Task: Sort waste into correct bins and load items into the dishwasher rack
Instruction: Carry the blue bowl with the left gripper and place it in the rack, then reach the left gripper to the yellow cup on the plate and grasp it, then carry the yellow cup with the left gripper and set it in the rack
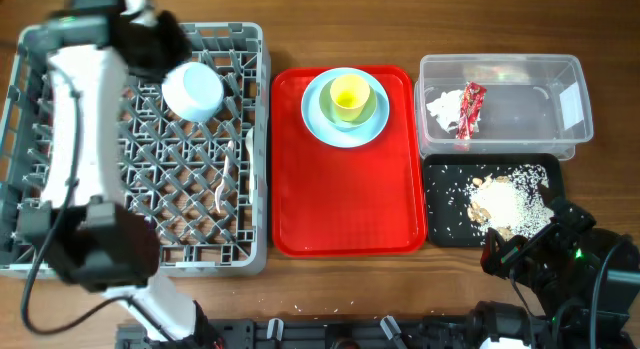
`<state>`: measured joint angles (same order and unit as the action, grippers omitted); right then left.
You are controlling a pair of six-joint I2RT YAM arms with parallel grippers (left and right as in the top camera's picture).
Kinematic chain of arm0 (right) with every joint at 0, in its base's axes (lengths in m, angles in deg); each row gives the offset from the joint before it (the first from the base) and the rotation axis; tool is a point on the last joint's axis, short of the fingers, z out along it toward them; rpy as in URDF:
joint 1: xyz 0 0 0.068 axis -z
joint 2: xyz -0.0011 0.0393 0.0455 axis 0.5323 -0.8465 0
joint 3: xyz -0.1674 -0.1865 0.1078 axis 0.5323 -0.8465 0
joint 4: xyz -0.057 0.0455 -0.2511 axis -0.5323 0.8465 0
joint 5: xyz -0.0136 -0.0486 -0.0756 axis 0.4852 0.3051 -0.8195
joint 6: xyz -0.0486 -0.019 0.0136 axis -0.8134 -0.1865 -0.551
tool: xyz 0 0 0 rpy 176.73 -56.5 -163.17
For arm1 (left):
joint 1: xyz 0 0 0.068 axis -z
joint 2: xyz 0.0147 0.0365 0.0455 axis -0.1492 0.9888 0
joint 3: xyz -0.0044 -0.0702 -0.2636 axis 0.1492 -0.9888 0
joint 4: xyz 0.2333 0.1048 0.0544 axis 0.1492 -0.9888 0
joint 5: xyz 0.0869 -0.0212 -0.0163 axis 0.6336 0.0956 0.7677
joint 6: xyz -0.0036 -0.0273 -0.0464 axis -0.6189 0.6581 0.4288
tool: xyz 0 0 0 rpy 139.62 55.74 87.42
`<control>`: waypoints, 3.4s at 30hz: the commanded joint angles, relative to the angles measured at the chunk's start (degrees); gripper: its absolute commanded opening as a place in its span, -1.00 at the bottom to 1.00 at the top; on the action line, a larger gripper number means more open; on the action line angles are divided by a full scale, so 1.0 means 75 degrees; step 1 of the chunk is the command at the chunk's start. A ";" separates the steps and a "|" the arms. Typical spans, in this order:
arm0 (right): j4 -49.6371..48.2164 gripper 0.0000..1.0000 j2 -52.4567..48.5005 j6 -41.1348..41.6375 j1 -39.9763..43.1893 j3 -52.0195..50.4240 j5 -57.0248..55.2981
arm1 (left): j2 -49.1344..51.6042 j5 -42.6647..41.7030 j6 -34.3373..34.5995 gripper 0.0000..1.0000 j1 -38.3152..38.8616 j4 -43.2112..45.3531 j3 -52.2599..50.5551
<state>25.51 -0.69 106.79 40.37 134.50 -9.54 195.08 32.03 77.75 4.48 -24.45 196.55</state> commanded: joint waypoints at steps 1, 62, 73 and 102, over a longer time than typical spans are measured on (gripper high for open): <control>0.0015 0.99 0.0035 0.0417 0.0047 0.0064 0.0064 | 0.0694 0.1763 -0.0149 -0.92 0.0621 -0.0012 -0.0140; 0.0067 1.00 0.0035 0.0420 0.0047 0.0064 0.0061 | 0.1174 0.2547 -0.0705 -0.36 0.5313 0.1676 -0.0230; 0.0067 0.99 0.0035 0.0420 0.0047 0.0064 0.0064 | 0.2011 0.3488 -0.0729 -0.44 0.5910 0.2471 -0.0230; 0.0067 1.00 0.0035 0.0420 0.0047 0.0064 0.0064 | -0.1320 0.2978 -0.0670 -0.92 0.5196 -0.0898 0.0539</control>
<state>25.93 -0.69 106.82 40.37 134.50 -9.54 193.97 58.50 72.42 47.37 -26.20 198.98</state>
